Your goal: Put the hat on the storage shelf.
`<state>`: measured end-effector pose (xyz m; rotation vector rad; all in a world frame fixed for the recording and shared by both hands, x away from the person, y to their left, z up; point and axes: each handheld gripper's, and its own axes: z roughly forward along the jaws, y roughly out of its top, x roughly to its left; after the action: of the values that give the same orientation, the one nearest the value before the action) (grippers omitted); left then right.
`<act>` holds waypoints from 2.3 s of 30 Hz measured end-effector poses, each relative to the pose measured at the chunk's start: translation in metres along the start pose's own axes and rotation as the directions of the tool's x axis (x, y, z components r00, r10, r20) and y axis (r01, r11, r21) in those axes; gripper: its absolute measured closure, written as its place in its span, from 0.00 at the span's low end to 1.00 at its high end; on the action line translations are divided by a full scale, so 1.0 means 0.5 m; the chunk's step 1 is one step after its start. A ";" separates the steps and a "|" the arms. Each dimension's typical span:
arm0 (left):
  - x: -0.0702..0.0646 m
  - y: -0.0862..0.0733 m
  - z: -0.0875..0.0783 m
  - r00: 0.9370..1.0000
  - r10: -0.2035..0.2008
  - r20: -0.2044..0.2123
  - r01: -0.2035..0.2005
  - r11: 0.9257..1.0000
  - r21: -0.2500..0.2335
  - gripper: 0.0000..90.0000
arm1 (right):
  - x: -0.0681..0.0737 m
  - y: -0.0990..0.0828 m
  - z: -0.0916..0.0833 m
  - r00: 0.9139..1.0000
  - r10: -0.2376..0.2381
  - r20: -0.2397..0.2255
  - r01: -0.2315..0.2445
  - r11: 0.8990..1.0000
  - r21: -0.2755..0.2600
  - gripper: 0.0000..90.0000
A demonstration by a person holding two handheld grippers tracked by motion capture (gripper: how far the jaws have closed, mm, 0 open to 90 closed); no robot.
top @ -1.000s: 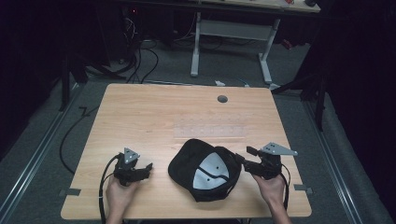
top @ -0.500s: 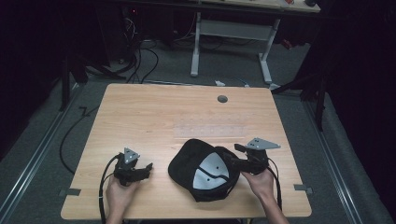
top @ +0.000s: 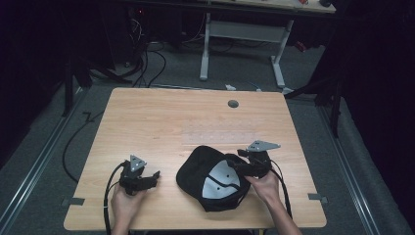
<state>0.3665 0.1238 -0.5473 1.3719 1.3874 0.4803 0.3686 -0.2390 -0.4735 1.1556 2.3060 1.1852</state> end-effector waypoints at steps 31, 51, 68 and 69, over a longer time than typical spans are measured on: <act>0.000 0.000 0.000 1.000 0.000 -0.001 0.000 1.000 0.000 0.28 | -0.015 -0.028 0.059 0.999 -0.029 -0.036 0.031 0.998 0.060 0.78; 0.000 0.001 0.000 1.000 -0.007 -0.004 0.007 1.000 -0.003 0.29 | -0.023 -0.043 0.019 0.999 0.033 -0.021 -0.032 0.999 0.036 0.89; -0.009 0.000 -0.004 1.000 -0.017 0.006 0.017 1.000 0.010 0.30 | -0.021 -0.050 -0.040 0.993 0.119 0.009 -0.119 0.993 0.004 0.89; -0.011 0.001 -0.006 1.000 -0.019 0.016 0.019 1.000 0.012 0.30 | -0.021 -0.050 -0.040 0.993 0.119 0.009 -0.119 0.993 0.004 0.89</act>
<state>0.3628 0.1203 -0.5438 1.3683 1.3915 0.4481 0.3506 -0.2667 -0.4819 1.3132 2.2625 1.2136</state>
